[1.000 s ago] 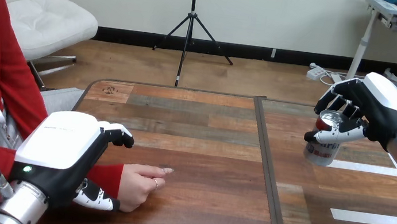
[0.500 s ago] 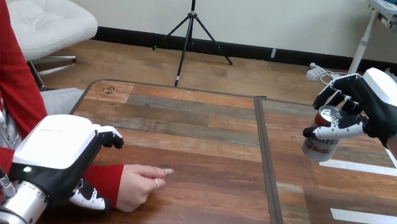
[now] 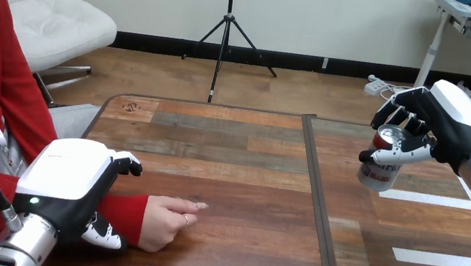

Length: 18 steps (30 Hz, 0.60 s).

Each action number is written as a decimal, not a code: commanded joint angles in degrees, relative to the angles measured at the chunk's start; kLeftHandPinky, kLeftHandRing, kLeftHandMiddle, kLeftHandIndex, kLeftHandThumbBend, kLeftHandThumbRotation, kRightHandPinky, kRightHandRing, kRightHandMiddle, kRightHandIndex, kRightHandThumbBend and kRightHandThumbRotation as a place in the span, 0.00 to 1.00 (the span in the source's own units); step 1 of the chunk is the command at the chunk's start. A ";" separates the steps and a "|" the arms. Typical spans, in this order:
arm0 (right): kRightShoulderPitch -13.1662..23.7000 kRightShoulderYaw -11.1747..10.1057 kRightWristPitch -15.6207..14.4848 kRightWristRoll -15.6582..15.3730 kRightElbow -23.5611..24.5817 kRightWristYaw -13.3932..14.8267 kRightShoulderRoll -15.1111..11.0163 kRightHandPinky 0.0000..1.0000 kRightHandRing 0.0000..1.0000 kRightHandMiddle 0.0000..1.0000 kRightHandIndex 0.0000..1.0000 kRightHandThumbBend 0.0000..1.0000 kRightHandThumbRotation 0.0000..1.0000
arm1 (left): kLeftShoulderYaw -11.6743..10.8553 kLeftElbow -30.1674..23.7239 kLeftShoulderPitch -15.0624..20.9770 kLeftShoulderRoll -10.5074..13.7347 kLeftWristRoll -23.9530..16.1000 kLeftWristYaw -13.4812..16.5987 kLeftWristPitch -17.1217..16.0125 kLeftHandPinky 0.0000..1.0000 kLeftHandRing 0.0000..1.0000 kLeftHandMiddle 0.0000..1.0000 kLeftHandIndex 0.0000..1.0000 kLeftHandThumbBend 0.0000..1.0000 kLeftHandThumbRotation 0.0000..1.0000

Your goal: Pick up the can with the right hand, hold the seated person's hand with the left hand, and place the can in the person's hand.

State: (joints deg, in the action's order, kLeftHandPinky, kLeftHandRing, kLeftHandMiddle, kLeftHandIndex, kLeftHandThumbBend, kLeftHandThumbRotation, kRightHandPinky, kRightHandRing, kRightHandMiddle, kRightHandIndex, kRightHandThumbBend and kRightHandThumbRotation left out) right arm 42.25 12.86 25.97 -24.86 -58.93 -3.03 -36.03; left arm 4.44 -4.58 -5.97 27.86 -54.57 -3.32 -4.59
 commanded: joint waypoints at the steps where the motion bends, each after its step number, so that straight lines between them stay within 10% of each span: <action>1: 3.49 -2.12 1.16 1.50 3.37 0.33 -1.01 0.38 0.39 0.45 0.51 0.65 0.00 | 0.96 0.92 4.68 1.18 -0.71 1.03 1.01 0.63 0.71 0.74 0.72 1.00 0.09; 18: 3.71 -1.99 3.00 1.14 3.19 1.41 -1.13 0.35 0.37 0.44 0.50 0.65 0.00 | 3.09 3.70 7.95 2.28 0.33 -1.60 3.36 0.65 0.72 0.74 0.72 1.00 0.04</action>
State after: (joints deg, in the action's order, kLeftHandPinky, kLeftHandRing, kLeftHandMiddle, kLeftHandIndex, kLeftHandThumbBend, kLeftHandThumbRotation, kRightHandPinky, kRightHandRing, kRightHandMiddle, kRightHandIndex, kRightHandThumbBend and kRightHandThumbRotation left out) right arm 42.25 12.84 27.77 -24.70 -58.90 -3.06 -36.08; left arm 6.86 -1.82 -2.76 28.61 -54.50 -4.35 -1.61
